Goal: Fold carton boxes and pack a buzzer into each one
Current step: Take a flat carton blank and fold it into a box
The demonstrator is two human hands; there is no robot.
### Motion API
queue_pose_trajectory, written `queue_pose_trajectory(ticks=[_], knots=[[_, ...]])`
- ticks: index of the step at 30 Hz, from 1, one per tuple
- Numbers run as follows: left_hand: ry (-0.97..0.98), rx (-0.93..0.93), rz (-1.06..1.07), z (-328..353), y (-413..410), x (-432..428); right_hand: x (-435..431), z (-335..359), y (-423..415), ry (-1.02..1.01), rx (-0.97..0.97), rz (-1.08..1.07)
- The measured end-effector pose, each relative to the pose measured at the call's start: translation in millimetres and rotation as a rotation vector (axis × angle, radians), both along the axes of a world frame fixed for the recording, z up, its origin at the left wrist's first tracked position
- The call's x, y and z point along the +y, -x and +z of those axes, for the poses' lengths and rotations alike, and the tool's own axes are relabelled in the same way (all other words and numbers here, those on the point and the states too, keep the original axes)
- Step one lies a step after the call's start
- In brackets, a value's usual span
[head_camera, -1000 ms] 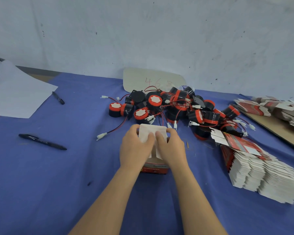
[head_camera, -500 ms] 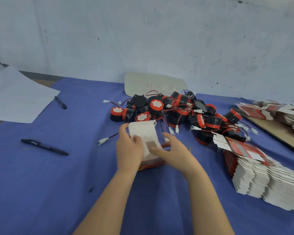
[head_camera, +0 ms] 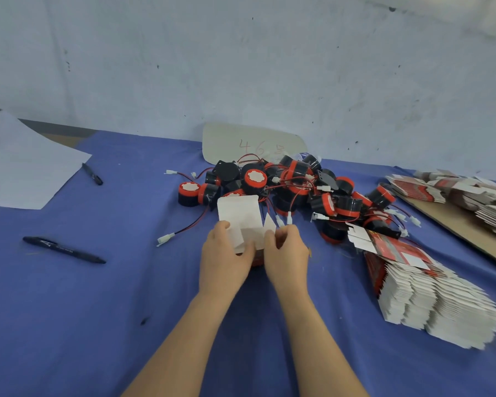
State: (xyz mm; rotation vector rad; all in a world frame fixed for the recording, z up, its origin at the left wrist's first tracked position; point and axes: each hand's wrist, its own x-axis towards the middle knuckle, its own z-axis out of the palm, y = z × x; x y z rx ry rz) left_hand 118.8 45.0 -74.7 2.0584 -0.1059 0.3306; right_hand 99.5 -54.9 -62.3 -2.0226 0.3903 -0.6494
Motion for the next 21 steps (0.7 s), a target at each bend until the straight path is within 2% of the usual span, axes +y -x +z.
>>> queue_pose_trajectory(ticks=[4, 9, 13, 16, 19, 21], knots=[[0.313, 0.073, 0.035, 5, -1, 4, -5, 2, -3, -0.164, 0.015, -0.022], [0.719, 0.184, 0.096, 6, -5, 6, -7, 3, -5, -0.482, 0.104, 0.014], [0.834, 0.241, 0.136, 1, -11, 11, -11, 1, -7, -0.728, 0.053, 0.028], [1.088, 0.319, 0.062, 6, -10, 10, -12, 2, -6, -0.938, -0.024, 0.060], [1.192, 0.327, -0.100, 13, -9, 11, -13, 3, -4, -1.083, -0.061, 0.087], [1.245, 0.325, -0.169, 16, -7, 11, -11, 4, -3, -0.978, -0.028, 0.075]])
